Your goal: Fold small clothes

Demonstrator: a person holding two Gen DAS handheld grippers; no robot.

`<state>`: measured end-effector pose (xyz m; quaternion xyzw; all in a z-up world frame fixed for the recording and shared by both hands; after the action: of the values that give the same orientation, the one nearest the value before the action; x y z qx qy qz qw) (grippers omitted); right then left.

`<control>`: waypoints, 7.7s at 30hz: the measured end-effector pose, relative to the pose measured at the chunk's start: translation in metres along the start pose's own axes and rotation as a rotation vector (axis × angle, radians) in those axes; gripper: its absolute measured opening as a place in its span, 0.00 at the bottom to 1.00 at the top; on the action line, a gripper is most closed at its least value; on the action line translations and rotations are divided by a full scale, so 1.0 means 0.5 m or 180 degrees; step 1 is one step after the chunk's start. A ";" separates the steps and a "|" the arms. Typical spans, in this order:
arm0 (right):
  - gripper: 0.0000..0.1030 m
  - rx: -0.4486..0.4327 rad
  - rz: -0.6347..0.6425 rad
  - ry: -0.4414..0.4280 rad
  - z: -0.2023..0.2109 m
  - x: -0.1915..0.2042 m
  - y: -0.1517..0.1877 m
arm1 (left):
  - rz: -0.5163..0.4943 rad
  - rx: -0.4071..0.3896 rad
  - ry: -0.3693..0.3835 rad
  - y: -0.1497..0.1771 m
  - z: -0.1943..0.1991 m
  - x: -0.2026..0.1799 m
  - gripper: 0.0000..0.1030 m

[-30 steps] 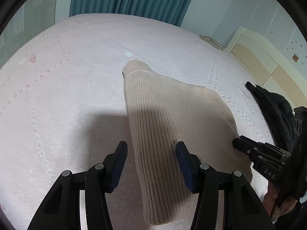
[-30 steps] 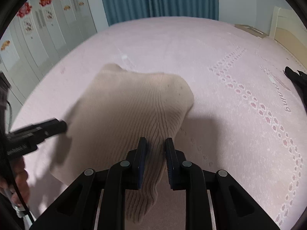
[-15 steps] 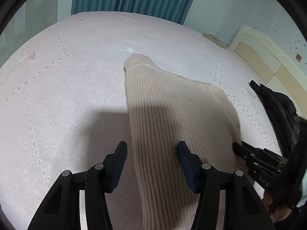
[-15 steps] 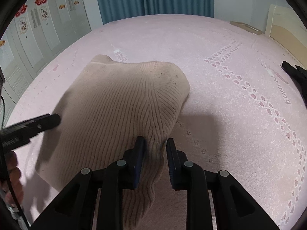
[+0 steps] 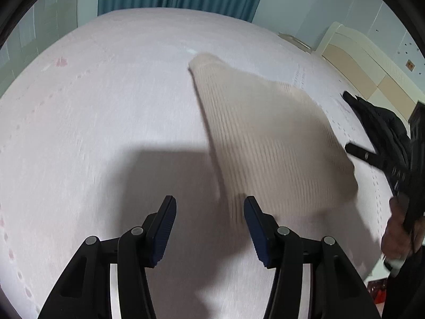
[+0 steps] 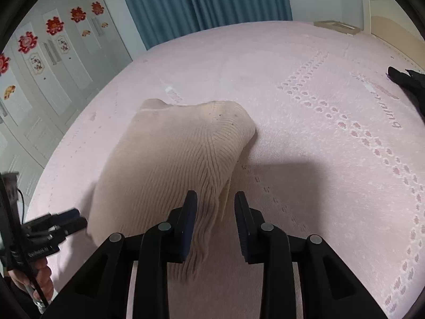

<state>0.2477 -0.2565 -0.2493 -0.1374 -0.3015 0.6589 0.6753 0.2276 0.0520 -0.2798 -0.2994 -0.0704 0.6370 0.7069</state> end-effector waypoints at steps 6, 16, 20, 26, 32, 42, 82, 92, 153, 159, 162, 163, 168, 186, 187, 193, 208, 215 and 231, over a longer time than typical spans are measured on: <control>0.28 0.0052 0.0072 -0.0051 0.038 -0.010 0.045 | -0.0128 0.0131 -0.0020 0.048 -0.015 -0.027 0.49; 0.31 0.0297 0.0342 -0.0200 0.009 0.003 0.156 | -0.0059 0.0067 0.0000 0.025 -0.033 -0.046 0.49; 0.32 0.0315 0.0286 -0.0304 -0.027 0.019 0.151 | -0.0029 0.0042 0.0129 0.030 -0.027 -0.041 0.48; 0.32 0.0235 0.0310 -0.0381 -0.062 0.057 0.133 | -0.0097 0.0041 0.0149 0.043 -0.022 -0.030 0.48; 0.38 0.0092 0.0289 -0.0340 -0.077 0.075 0.115 | -0.0031 0.0022 0.0224 0.045 -0.015 -0.008 0.48; 0.05 -0.0049 0.0218 -0.0370 -0.062 0.047 0.096 | 0.0021 -0.0034 0.0246 0.033 -0.011 0.001 0.48; 0.39 -0.0245 0.0112 -0.0280 0.047 -0.026 0.012 | -0.0563 0.0059 0.0141 0.048 -0.057 -0.154 0.13; 0.39 -0.0103 0.0077 -0.0272 -0.011 0.015 -0.004 | -0.0246 -0.0066 0.0123 0.018 -0.036 -0.073 0.13; 0.28 -0.0279 0.0422 0.0275 -0.110 0.006 -0.093 | 0.0333 -0.0441 0.0066 -0.344 -0.232 0.011 0.39; 0.30 -0.0207 0.0448 0.0323 -0.129 -0.005 -0.078 | 0.0381 -0.0471 0.0053 -0.358 -0.243 0.015 0.35; 0.31 -0.0214 0.0303 0.0275 -0.110 -0.014 -0.085 | 0.0358 -0.0515 0.0041 -0.351 -0.226 0.010 0.35; 0.31 -0.0243 0.0254 0.0227 -0.100 -0.014 -0.087 | 0.0346 -0.0517 0.0034 -0.346 -0.217 0.008 0.35; 0.39 -0.0316 0.0248 -0.0011 -0.074 0.016 -0.080 | 0.0253 -0.0490 0.0077 -0.298 -0.172 -0.018 0.35; 0.41 -0.0100 0.0190 0.0134 -0.088 -0.005 -0.005 | -0.0006 -0.0399 -0.0107 -0.125 -0.082 -0.079 0.42; 0.41 -0.0100 0.0183 0.0143 -0.086 -0.006 -0.004 | -0.0003 -0.0394 -0.0106 -0.123 -0.080 -0.077 0.42; 0.41 -0.0077 0.0158 0.0151 -0.075 -0.015 0.007 | -0.0012 -0.0391 -0.0139 -0.110 -0.073 -0.083 0.42; 0.41 -0.0006 -0.0109 0.0385 0.026 -0.045 0.045 | 0.0012 -0.0167 -0.0109 -0.048 0.002 -0.098 0.43; 0.50 -0.0060 -0.0109 0.0514 0.171 -0.014 0.039 | 0.0021 -0.0223 -0.0210 -0.017 0.112 -0.151 0.45; 0.99 -0.0455 0.0080 0.0735 0.469 0.070 0.068 | -0.0085 -0.0724 -0.0501 -0.008 0.397 -0.257 0.78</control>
<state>0.0804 -0.2687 -0.0783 -0.2638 -0.2661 0.6240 0.6857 0.1123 -0.0031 -0.0805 -0.3257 -0.2014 0.6370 0.6690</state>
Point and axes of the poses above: each gripper's, at about its wrist camera, not at the fingertips, and z roughly against the way its jaws point, x to its left, y to its underside, the point moved 7 cm from there along -z, roughly the way its jaws point, and after that the axes turned 3 degrees about y, right-handed, at the moved point
